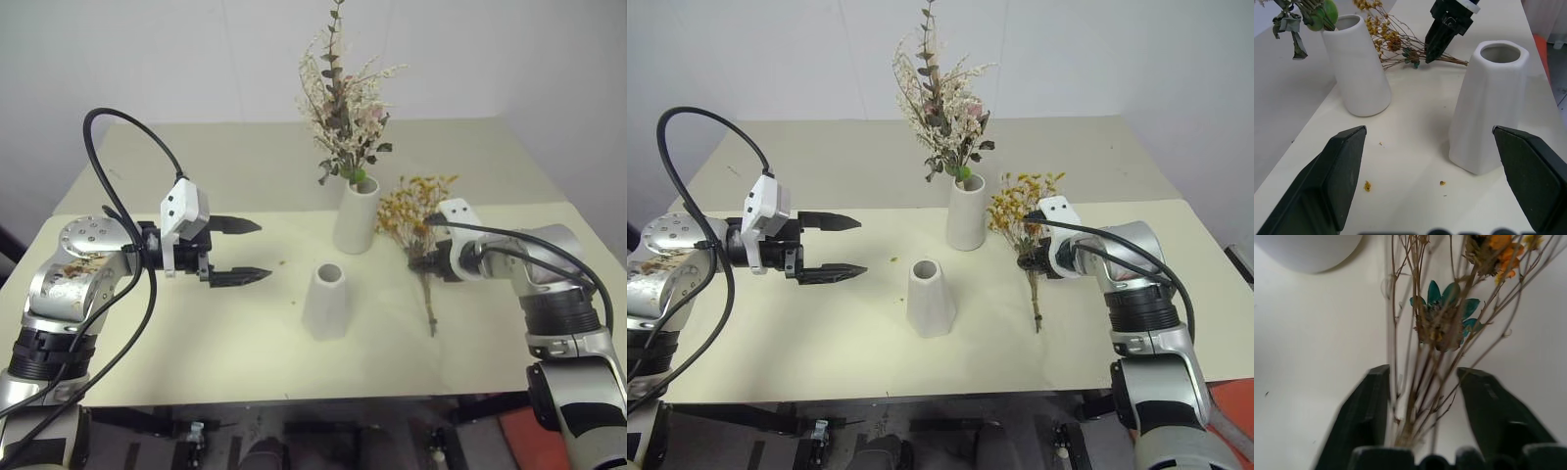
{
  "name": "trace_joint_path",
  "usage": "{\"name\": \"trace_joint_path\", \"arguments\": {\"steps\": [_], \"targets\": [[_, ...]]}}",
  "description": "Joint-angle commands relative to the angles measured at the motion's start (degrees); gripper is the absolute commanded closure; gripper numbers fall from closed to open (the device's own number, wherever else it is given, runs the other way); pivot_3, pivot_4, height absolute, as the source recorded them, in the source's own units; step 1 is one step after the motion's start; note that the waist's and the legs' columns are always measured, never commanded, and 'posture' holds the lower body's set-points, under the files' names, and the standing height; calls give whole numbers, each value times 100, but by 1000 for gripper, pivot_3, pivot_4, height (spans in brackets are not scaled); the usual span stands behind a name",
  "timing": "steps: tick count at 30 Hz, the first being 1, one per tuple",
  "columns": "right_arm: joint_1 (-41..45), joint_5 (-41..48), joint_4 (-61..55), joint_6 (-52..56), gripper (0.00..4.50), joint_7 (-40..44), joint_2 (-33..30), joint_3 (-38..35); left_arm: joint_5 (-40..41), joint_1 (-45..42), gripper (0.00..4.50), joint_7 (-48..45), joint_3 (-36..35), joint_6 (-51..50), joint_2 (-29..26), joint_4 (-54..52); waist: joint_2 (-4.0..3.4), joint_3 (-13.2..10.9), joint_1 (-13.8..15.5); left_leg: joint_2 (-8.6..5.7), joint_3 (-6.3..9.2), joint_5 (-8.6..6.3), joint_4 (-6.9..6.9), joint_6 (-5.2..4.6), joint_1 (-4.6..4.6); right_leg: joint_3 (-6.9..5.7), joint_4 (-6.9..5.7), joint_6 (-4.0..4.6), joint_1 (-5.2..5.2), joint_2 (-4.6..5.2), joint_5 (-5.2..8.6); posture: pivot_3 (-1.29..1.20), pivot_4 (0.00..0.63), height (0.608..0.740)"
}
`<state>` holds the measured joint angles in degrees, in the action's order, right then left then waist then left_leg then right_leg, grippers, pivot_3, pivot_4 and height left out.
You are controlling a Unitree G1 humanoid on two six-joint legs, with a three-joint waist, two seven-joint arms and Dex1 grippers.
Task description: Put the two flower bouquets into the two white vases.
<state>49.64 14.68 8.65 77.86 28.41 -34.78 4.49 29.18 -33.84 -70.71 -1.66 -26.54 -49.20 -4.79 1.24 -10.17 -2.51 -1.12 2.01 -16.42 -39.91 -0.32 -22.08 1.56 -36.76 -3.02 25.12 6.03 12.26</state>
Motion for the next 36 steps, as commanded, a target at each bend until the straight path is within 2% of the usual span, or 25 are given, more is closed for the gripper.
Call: {"name": "trace_joint_path", "arguments": {"steps": [1,4,8,11,15,17,20,23,27,30,33,36], "targets": [[197,-30,-62,-79,3471,-9,-59,-17,107,-9,0,18,-241,-27,-96,-244,0,0,-1,0,0,0,0,0,0,0,0,0,0,0,0,0,150,740],[179,9,-201,19,4463,28,-119,9,114,35,0,19,-266,-19,-113,-274,0,0,-3,0,0,0,0,0,1,0,0,0,0,0,0,0,150,740],[116,-28,-438,159,4463,-228,-64,-275,83,65,0,16,-269,24,-106,-250,0,0,0,0,0,0,-1,0,1,0,0,0,0,0,0,0,150,740],[6,-241,-797,-3,4463,-754,35,-728,67,37,0,16,-255,45,-97,-223,0,0,4,0,1,0,0,0,0,0,-1,0,1,0,0,0,150,740],[-161,-571,-1641,-717,4463,-1655,347,-1657,64,-50,0,-32,-250,79,-104,-151,0,0,8,-1,1,0,0,0,-4,0,-8,0,3,1,0,0,150,740],[-292,-670,-2016,-1049,4463,-1869,420,-1884,80,-95,0,-56,-255,81,-102,-125,0,0,11,0,2,0,0,0,-6,0,-12,0,7,1,0,0,150,740],[-759,-816,-2766,-2270,4463,-2166,598,-2312,143,-194,0,-140,-288,92,-96,-67,0,0,9,0,1,0,0,0,-5,-1,-11,0,6,0,0,0,150,740],[-822,-88,-3493,-2737,4463,-2278,1297,-3361,326,-253,0,-255,-392,40,-62,-71,0,0,1,0,1,0,0,0,-5,0,-12,-1,5,0,0,0,150,740],[-1035,1775,-4275,-2727,4463,-1655,1839,-4346,509,-190,0,-445,-458,-12,-122,-110,-1,0,1,2,15,0,1,0,5,6,-20,-1,2,-1,0,0,150,740],[-1101,2915,-4544,-2718,4463,-1508,2004,-4492,556,-88,0,-634,-481,-13,-235,-137,-2,0,-32,5,33,0,2,0,12,12,-23,0,1,-3,0,0,150,740],[-1174,4022,-4729,-2824,4463,-875,1824,-4179,535,10,0,-826,-454,21,-436,-249,-3,-1,-47,5,32,0,5,0,24,24,-21,0,1,-6,0,0,150,740],[-1203,4639,-4625,-2956,4463,-429,1671,-3816,677,14,0,-810,-529,-101,-493,-361,-4,-2,-38,7,32,0,9,0,30,25,-3,0,-2,-10,1,0,150,740]]}}
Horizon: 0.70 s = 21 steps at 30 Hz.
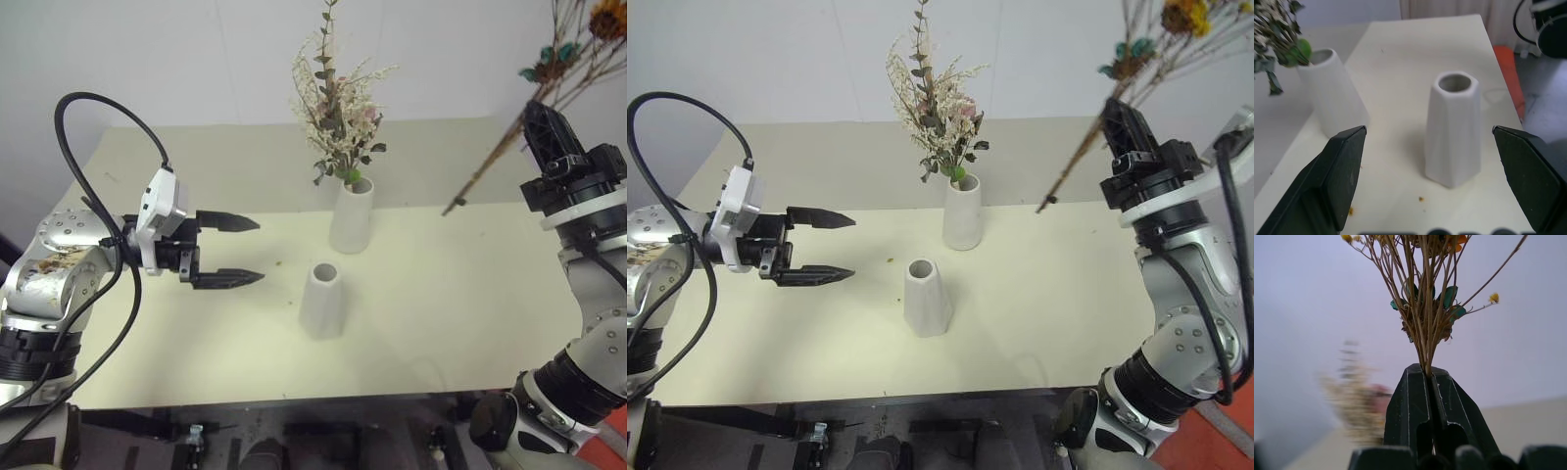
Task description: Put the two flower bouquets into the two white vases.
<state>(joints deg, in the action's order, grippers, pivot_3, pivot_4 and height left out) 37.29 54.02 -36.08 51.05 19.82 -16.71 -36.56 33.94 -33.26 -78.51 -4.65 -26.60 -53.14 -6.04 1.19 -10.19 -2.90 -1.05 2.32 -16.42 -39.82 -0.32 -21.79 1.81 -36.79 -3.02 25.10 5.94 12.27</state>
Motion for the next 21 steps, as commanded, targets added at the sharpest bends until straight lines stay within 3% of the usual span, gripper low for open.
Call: {"name": "trace_joint_path", "arguments": {"steps": [1,7,12,21], "targets": [[69,857,-44,-329,4463,551,-134,446,206,-44,0,1,-242,-116,-109,-260,0,0,2,2,0,0,-1,0,4,0,2,0,-6,-2,0,0,150,740],[309,904,664,-843,4463,1511,-62,1564,216,171,0,237,-369,-270,-170,-516,1,0,1,1,-1,0,-1,0,12,2,2,0,-10,-3,0,0,150,740],[421,429,1242,-1365,4463,1927,78,2251,342,519,0,389,-577,-424,-246,-791,1,0,16,2,-4,0,-1,0,11,6,2,0,-8,-4,0,0,150,740],[134,98,1486,-1849,4463,2313,181,2791,425,1019,0,533,-855,-564,-401,-1099,1,0,38,2,-4,0,-2,0,8,7,2,0,-4,-4,0,0,150,740]]}}
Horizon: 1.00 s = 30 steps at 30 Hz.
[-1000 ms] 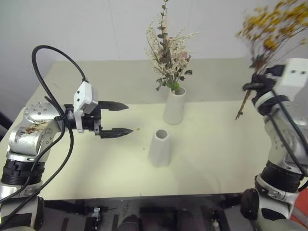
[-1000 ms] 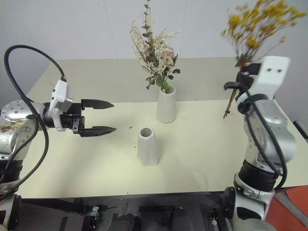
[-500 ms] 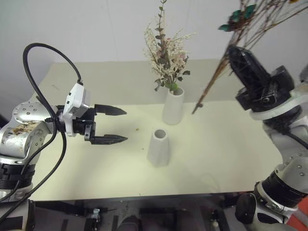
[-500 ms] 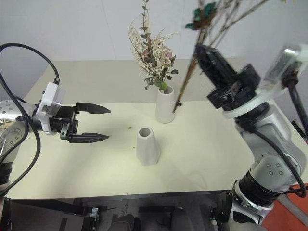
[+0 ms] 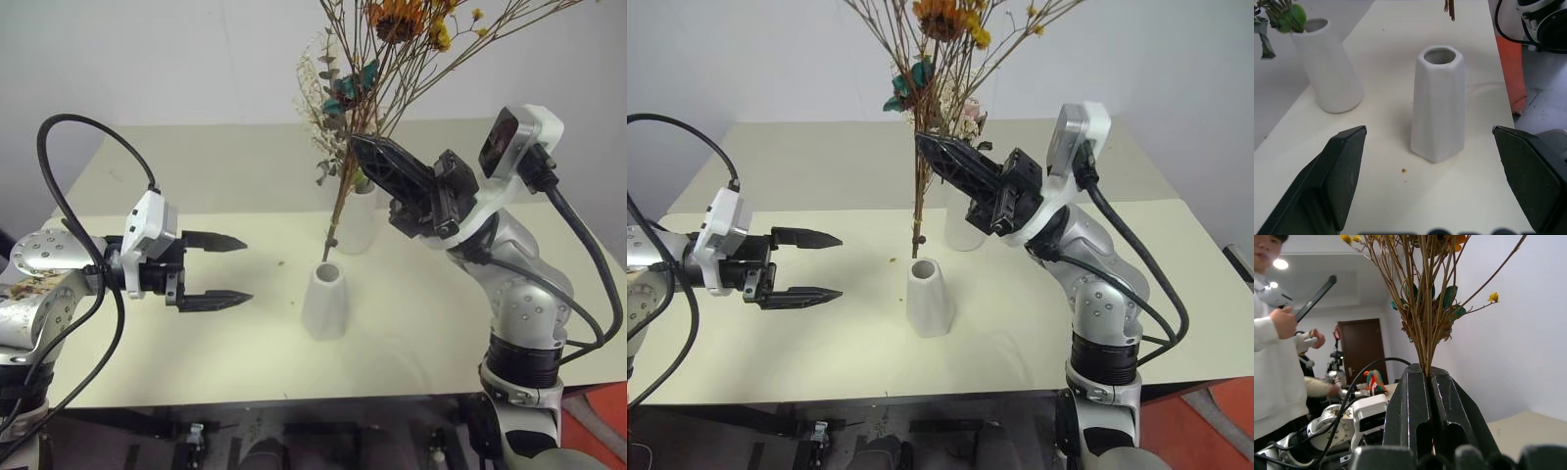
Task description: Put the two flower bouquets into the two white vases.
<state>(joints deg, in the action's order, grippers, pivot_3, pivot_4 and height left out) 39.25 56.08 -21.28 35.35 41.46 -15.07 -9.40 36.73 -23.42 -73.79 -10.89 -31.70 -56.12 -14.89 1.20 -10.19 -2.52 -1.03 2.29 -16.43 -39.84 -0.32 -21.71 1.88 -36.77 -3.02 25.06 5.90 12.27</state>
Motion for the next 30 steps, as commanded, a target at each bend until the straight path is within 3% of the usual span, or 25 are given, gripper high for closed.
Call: {"name": "trace_joint_path", "arguments": {"steps": [1,18,30], "targets": [[-79,-160,60,-333,4463,183,31,118,154,47,0,76,-238,-57,-109,-224,0,0,1,0,0,0,0,0,3,0,0,0,-1,0,0,0,150,740],[-426,-917,652,-1062,4463,696,90,556,127,47,0,202,-227,-34,-162,-236,0,0,-4,0,-2,0,2,0,6,0,0,0,-1,-1,0,0,150,740],[-370,-896,754,-1172,4463,605,88,519,95,-53,0,180,-152,19,-134,-151,0,0,-2,0,-6,0,3,0,15,5,0,0,-4,-1,0,0,150,740]]}}
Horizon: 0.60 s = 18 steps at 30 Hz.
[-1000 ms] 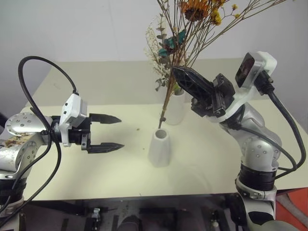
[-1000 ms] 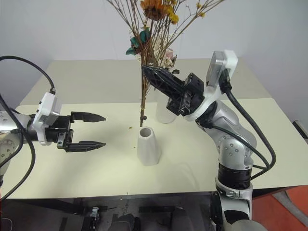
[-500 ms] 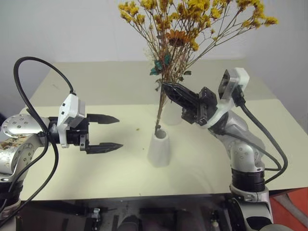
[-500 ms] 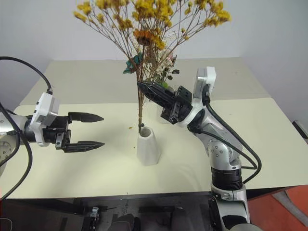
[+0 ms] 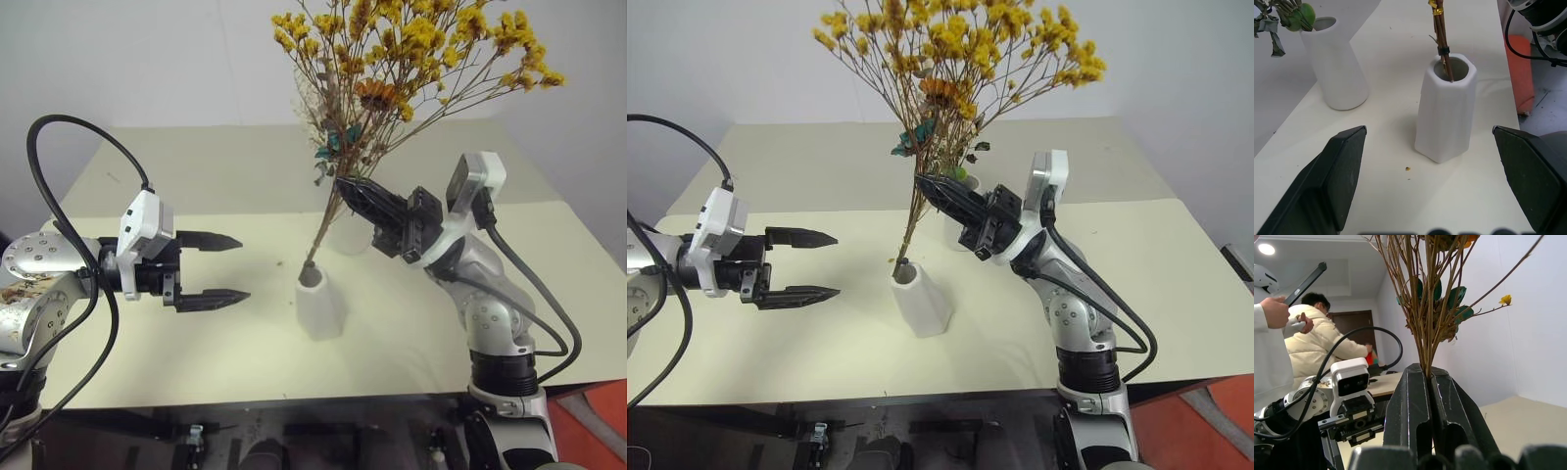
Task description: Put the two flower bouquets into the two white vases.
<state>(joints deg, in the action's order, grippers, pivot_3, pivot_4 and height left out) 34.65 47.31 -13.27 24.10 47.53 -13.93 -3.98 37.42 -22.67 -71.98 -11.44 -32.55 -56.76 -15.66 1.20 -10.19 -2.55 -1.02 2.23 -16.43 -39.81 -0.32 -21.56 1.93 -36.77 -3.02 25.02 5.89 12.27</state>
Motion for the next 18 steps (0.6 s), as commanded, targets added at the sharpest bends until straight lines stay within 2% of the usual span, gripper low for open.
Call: {"name": "trace_joint_path", "arguments": {"steps": [1,18], "targets": [[101,-17,-35,-45,4463,1,-38,-27,19,-135,0,-3,-90,112,-65,-63,0,0,0,0,0,0,0,0,0,0,0,0,0,0,0,0,150,740],[135,-17,2,-47,4463,-11,-253,-165,-53,-194,0,-13,-7,250,-15,39,0,0,-3,0,-1,0,0,0,0,1,0,0,0,0,0,0,150,740]]}}
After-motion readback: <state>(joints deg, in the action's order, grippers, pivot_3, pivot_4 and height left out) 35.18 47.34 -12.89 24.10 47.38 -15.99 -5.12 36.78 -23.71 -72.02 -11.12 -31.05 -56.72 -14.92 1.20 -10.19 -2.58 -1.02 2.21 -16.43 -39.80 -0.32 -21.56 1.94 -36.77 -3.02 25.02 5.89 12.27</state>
